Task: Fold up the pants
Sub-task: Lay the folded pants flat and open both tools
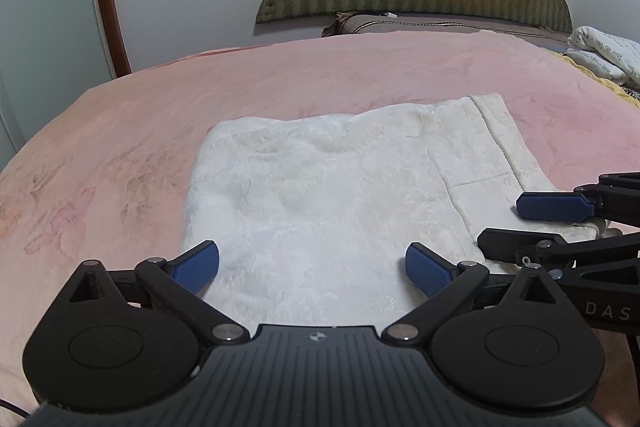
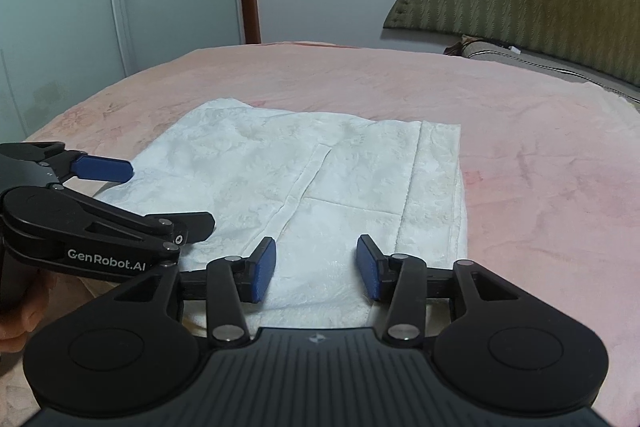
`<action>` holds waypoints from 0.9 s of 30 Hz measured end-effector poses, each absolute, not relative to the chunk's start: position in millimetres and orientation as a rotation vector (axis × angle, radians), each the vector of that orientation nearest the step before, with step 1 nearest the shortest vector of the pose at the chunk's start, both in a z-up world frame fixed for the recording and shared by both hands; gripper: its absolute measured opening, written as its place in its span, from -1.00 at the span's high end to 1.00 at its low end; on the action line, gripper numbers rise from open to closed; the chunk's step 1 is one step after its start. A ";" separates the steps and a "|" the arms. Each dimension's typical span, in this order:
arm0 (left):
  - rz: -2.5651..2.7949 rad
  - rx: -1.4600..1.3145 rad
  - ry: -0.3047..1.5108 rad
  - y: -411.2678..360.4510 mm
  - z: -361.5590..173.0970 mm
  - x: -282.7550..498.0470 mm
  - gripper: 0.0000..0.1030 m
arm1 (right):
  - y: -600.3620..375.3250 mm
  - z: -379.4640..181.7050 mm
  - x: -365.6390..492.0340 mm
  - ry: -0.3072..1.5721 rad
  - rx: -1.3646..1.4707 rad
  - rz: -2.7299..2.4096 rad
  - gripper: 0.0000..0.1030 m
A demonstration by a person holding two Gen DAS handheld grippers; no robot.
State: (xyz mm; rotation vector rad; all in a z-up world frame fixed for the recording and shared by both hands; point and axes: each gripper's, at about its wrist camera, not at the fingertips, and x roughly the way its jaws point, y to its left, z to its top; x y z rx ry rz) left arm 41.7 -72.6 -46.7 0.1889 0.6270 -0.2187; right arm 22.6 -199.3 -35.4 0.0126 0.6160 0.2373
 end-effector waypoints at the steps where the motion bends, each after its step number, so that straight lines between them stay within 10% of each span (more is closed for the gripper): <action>1: -0.216 0.187 0.625 -72.2 -47.3 41.3 -1.00 | -198.5 -36.0 22.4 0.614 0.014 0.234 0.10; 27: -0.165 0.160 0.621 -71.1 -48.9 33.1 -1.00 | -195.6 -46.1 8.7 0.522 0.033 0.186 -0.05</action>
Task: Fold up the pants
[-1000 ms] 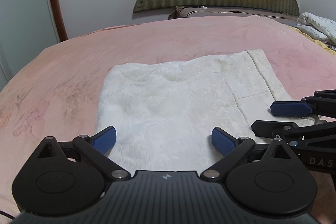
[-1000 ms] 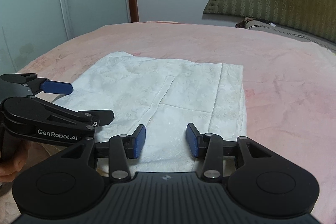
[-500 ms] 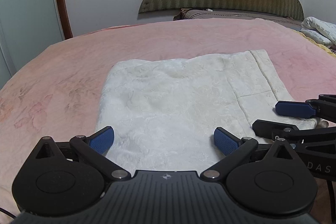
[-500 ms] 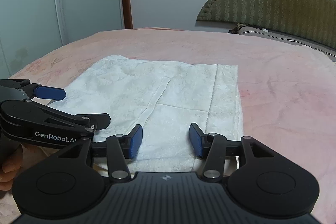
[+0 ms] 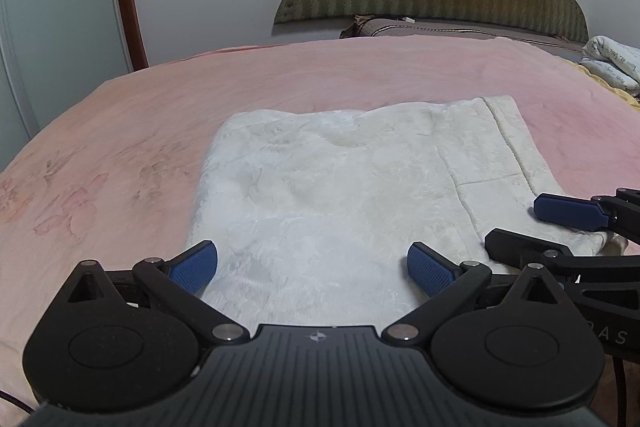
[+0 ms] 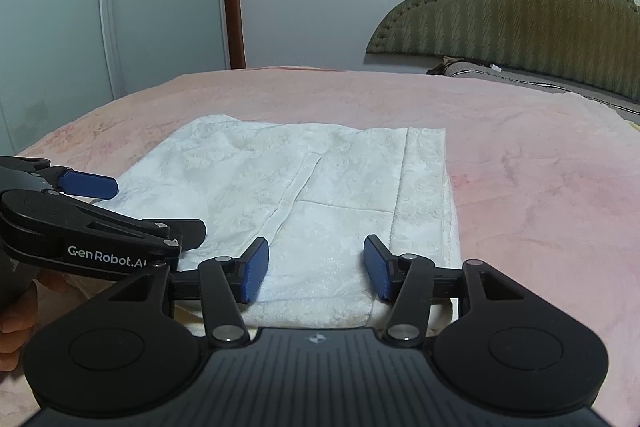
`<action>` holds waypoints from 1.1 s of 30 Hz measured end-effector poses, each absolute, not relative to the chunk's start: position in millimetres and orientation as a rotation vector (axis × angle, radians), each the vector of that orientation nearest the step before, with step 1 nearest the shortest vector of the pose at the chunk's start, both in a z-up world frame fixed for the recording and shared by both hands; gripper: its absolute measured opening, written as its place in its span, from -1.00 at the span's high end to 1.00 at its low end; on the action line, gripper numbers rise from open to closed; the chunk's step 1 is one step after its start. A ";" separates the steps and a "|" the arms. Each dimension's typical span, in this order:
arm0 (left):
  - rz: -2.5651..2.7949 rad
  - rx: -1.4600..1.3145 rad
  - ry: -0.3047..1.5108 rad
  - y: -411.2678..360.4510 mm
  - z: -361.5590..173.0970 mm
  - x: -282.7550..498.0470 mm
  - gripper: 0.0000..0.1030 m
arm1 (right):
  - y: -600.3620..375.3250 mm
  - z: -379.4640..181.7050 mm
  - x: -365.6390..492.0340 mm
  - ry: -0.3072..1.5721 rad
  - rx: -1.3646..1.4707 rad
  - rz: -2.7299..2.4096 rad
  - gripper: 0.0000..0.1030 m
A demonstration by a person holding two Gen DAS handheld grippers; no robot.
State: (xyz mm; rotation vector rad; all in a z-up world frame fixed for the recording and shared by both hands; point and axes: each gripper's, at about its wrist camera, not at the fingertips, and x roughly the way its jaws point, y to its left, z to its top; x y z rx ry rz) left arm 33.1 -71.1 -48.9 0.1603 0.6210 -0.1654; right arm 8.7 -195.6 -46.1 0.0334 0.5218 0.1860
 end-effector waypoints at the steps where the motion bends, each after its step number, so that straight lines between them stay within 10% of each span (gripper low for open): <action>1: -0.162 0.158 0.622 -70.8 -48.8 32.7 -1.00 | -195.8 -46.1 8.1 0.519 0.035 0.189 -0.10; 5: -0.148 0.125 0.629 -64.4 -48.9 32.5 -1.00 | -196.7 -46.6 6.9 0.516 0.059 0.246 -0.65; 33: -0.136 0.169 0.603 -59.9 -36.4 9.2 -1.00 | -196.2 -27.6 -30.2 0.496 -0.011 0.121 -0.79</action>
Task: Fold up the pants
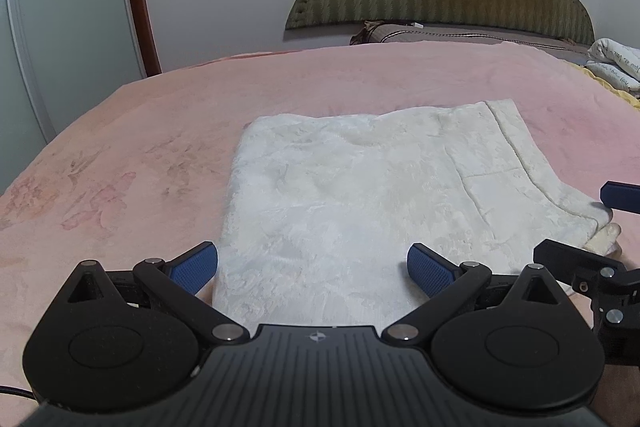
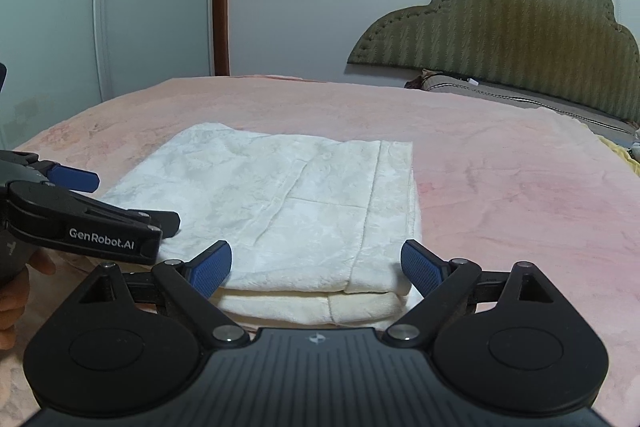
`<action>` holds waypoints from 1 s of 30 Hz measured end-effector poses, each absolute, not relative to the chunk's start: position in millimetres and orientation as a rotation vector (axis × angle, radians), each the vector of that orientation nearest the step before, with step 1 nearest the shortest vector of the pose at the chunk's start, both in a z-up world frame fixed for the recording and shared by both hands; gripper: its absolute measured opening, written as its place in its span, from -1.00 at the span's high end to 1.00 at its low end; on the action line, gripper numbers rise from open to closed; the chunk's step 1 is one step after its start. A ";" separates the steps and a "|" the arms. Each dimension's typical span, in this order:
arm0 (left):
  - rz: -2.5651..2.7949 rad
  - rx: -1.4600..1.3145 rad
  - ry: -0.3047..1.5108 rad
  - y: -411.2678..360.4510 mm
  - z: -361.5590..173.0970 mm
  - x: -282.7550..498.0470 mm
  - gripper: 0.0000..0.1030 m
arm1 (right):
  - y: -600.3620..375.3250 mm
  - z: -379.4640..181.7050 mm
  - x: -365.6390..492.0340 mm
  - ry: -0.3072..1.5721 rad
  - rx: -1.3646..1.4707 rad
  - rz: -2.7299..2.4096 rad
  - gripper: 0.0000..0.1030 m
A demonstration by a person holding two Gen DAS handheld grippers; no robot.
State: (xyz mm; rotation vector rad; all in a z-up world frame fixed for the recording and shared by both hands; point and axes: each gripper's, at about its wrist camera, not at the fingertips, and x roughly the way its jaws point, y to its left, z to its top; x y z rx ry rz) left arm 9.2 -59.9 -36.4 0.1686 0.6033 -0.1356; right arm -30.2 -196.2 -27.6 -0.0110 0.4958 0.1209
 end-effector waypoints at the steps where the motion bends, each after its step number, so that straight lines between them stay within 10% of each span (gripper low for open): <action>1: -0.136 0.165 0.604 -59.3 -35.9 7.7 -1.00 | -194.2 -27.2 -30.7 0.492 -0.013 0.121 -0.79; 30: -0.140 0.132 0.622 -48.7 -36.2 4.0 -1.00 | -206.3 -21.0 -30.3 0.491 0.039 0.094 -0.79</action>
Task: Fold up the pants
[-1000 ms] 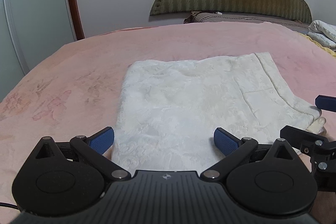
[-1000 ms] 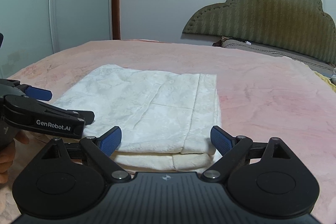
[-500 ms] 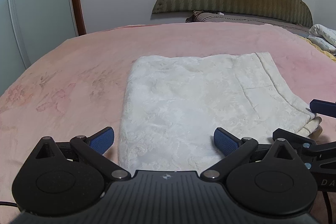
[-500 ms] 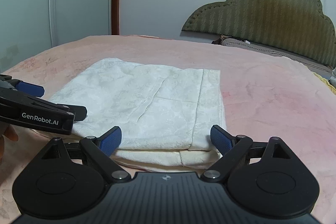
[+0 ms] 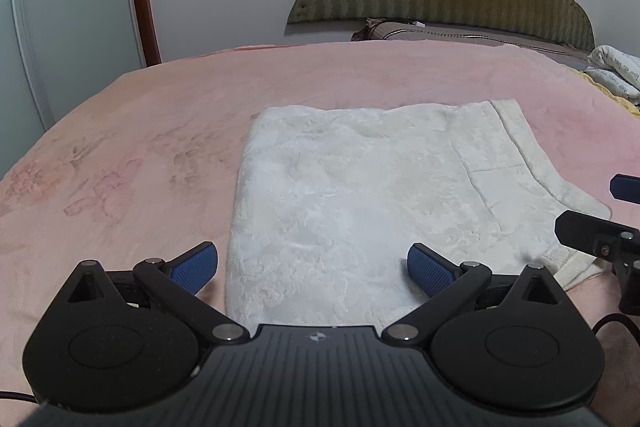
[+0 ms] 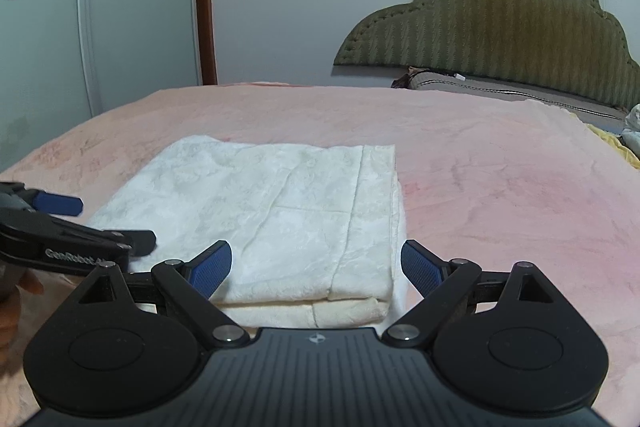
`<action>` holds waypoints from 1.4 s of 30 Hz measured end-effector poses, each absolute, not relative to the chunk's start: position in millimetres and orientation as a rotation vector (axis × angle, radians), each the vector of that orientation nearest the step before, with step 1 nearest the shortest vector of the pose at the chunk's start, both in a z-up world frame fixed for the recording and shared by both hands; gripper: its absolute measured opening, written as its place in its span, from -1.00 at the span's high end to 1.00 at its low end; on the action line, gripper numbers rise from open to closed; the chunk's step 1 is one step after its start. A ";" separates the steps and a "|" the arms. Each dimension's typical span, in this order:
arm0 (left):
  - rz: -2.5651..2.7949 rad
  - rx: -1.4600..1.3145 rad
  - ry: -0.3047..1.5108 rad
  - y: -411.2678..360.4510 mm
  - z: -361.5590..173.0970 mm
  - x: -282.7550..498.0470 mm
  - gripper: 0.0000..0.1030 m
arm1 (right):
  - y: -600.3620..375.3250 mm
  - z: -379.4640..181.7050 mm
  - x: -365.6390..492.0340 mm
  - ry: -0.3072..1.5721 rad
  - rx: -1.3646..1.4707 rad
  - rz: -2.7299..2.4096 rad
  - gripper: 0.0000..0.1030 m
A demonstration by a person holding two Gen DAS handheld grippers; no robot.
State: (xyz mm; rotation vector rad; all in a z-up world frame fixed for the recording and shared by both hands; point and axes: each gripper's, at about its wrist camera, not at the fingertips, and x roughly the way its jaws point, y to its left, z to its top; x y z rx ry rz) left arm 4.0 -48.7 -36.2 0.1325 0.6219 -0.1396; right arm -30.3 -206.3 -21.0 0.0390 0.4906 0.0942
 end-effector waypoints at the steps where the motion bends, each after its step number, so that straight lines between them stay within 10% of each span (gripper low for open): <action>1: -0.140 0.131 0.621 -48.8 -37.1 4.3 -1.00 | -203.7 -20.4 -30.5 0.485 0.038 0.099 -0.79; 15: -0.220 0.067 0.558 -2.8 -17.8 0.6 -0.99 | -218.0 -16.3 -34.2 0.496 0.115 0.110 -0.80; 37: -0.800 -0.657 0.943 64.3 -78.6 167.1 -0.96 | -342.1 -76.2 105.8 0.783 0.711 0.658 -0.70; 40: -0.812 -0.629 0.933 53.3 -79.7 171.0 -0.93 | -338.1 -79.9 120.1 0.795 0.730 0.673 -0.31; 42: -0.803 -0.598 0.920 45.2 -79.4 170.0 -0.76 | -332.1 -84.8 131.0 0.820 0.716 0.633 0.37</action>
